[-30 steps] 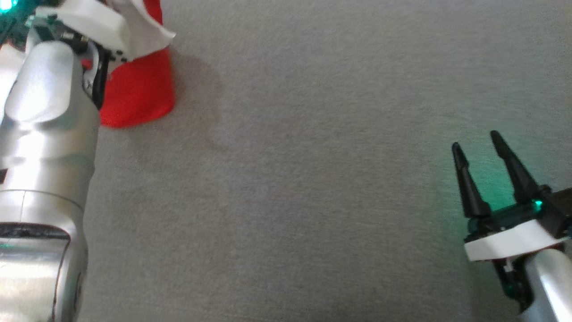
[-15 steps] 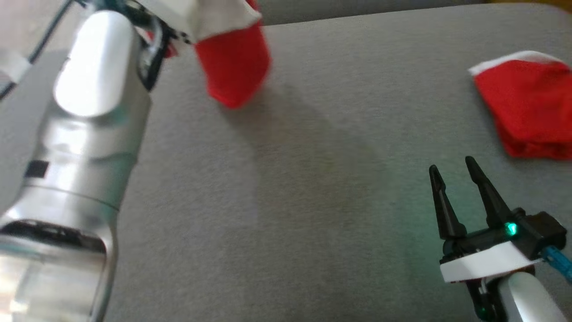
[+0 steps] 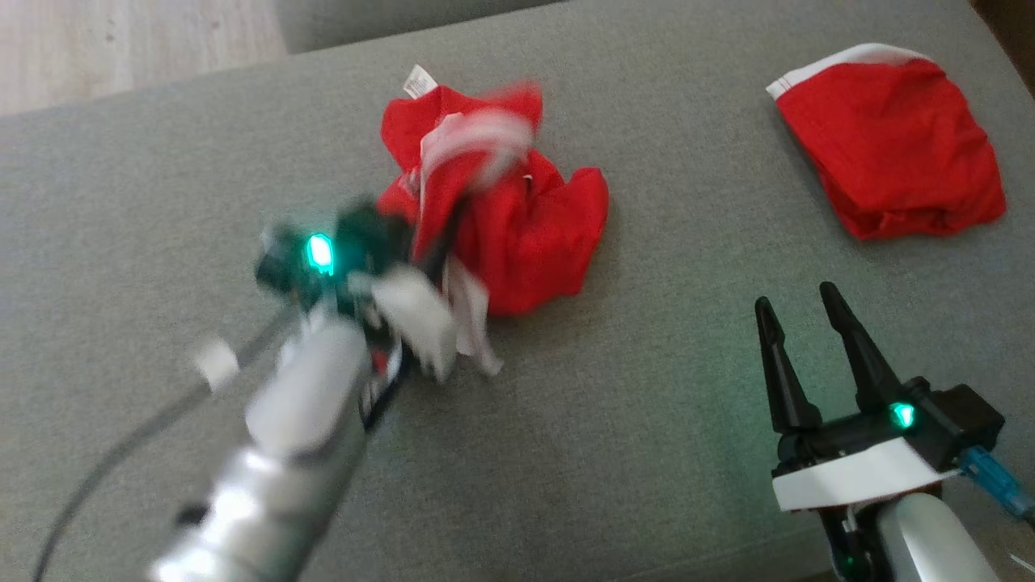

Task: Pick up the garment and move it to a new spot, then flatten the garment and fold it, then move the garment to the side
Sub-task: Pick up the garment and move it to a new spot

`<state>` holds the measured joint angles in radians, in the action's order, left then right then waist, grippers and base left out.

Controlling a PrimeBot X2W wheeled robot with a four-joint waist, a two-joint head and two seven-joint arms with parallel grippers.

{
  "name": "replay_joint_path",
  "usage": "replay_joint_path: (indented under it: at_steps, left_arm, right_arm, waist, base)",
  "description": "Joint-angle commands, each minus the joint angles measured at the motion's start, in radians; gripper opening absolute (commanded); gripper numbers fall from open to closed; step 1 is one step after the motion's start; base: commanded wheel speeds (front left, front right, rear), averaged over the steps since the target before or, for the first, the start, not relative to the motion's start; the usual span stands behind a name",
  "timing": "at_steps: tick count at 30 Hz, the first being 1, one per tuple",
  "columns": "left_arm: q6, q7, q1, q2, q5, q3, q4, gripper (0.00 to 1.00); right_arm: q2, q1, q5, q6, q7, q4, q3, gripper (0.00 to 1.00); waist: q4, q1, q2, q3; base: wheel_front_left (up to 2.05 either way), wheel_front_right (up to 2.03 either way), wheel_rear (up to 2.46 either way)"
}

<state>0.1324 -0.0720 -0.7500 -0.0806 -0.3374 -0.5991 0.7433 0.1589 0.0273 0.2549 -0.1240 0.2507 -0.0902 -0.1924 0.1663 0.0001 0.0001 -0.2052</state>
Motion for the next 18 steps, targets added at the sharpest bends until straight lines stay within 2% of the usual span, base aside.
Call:
replay_joint_path:
  at_steps: [1,6,7,8,14,18]
  left_arm:
    - [-0.003,-0.027,0.008,-0.01,-0.014,0.015,-0.018,0.0]
    - [-0.012,-0.113,0.111,0.008,-0.027,-0.01,0.041,0.0]
    - [-0.017,-0.129,0.12,0.011,-0.028,-0.012,0.049,0.82]
    - [-0.024,-0.144,0.128,0.014,-0.029,-0.014,0.053,1.0]
    - [-0.098,-0.188,0.193,0.024,-0.03,0.009,-0.002,1.0]
    - [-0.156,-0.189,0.296,0.026,-0.005,0.063,-0.162,1.0]
  right_arm:
    - [-0.002,0.017,-0.003,-0.007,0.011,0.025,-0.022,1.0]
    - [-0.014,0.025,-0.004,-0.007,0.011,0.012,-0.036,1.0]
    - [-0.014,0.026,-0.004,-0.007,0.011,0.009,-0.036,1.0]
    - [-0.014,0.025,-0.004,-0.007,0.011,0.006,-0.035,1.0]
    - [-0.016,0.009,-0.005,-0.007,0.011,-0.012,-0.03,1.0]
    - [-0.022,-0.013,-0.01,-0.007,0.011,-0.022,-0.02,1.0]
  waist:
    - [0.013,-0.0001,-0.0001,-0.018]
    - [0.02,-0.0001,-0.0001,-0.035]
    - [0.018,-0.0001,-0.0001,-0.034]
    - [0.014,-0.0001,-0.0001,-0.029]
    - [-0.036,-0.0001,-0.0001,0.038]
    - [-0.089,-0.0001,-0.0001,0.107]
  base:
    - [0.0,0.0,0.0]
    - [0.0,0.0,0.0]
    - [0.0,0.0,0.0]
    - [0.0,0.0,0.0]
    - [0.0,0.0,0.0]
    - [0.0,0.0,0.0]
